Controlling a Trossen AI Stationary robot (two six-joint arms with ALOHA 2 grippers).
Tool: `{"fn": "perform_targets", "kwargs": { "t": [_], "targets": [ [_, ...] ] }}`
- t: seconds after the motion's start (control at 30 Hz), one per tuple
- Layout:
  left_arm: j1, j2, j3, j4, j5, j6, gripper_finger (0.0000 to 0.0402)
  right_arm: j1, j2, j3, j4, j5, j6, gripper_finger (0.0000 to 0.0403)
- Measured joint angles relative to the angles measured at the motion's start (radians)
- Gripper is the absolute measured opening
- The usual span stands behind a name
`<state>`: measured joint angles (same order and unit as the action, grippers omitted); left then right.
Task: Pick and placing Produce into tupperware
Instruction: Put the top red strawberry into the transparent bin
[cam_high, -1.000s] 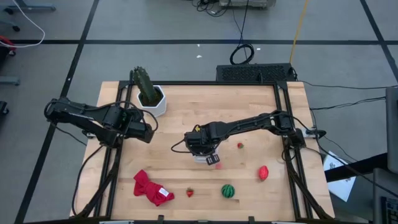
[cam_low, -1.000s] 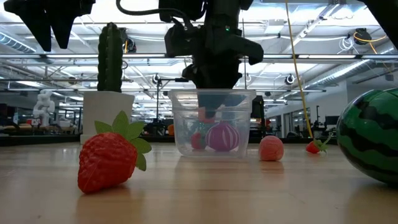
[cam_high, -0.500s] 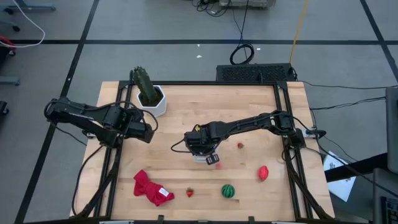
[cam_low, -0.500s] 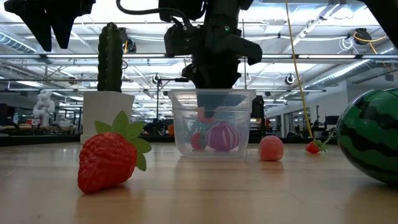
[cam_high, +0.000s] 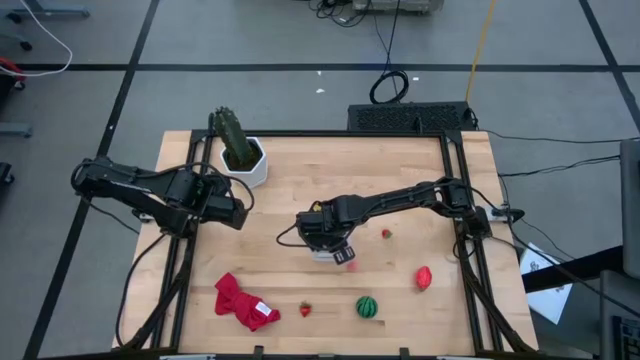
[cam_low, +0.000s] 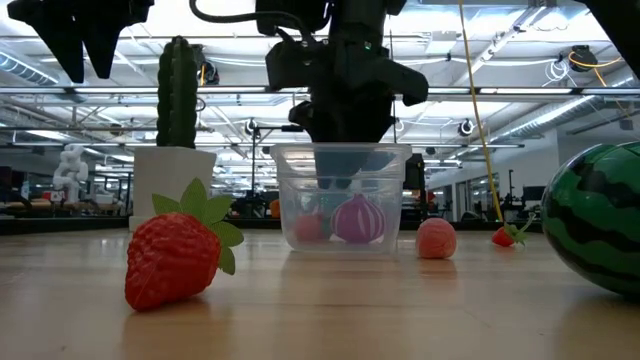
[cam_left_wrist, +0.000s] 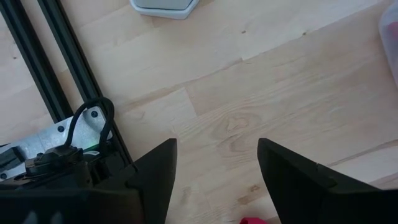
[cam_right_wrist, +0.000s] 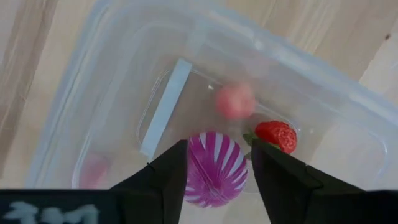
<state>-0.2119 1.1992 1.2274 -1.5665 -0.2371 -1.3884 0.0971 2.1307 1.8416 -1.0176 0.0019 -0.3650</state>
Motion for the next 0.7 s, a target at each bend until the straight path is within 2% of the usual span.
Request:
{"fn": "perform_targets", "kwargs": {
  "t": [0.07,0.27,0.37,0.5,0.6,0.7],
  "targets": [
    [0.0,0.0,0.0,0.0,-0.001,0.0,0.023,0.0,0.0,0.025,-0.029,0.026,-0.033,0.017],
    [0.0,0.0,0.0,0.0,-0.025,0.001,0.023,0.032,0.0,0.184,-0.113,0.27,-0.074,0.0171],
    [0.0,0.0,0.0,0.0,-0.026,-0.001,0.023,0.053,-0.016,0.279,-0.188,0.335,-0.065,0.0171],
    [-0.001,0.0,0.0,0.001,-0.025,-0.005,0.023,0.057,-0.103,0.301,-0.291,0.311,0.06,0.0171],
    [-0.007,0.0,0.0,0.001,-0.02,-0.005,0.023,0.028,-0.186,0.267,-0.411,0.178,0.194,0.0171],
    [-0.016,0.0,0.0,0.002,-0.018,-0.005,0.023,-0.001,-0.288,0.16,-0.481,0.075,0.306,0.0171]
  ]
}}
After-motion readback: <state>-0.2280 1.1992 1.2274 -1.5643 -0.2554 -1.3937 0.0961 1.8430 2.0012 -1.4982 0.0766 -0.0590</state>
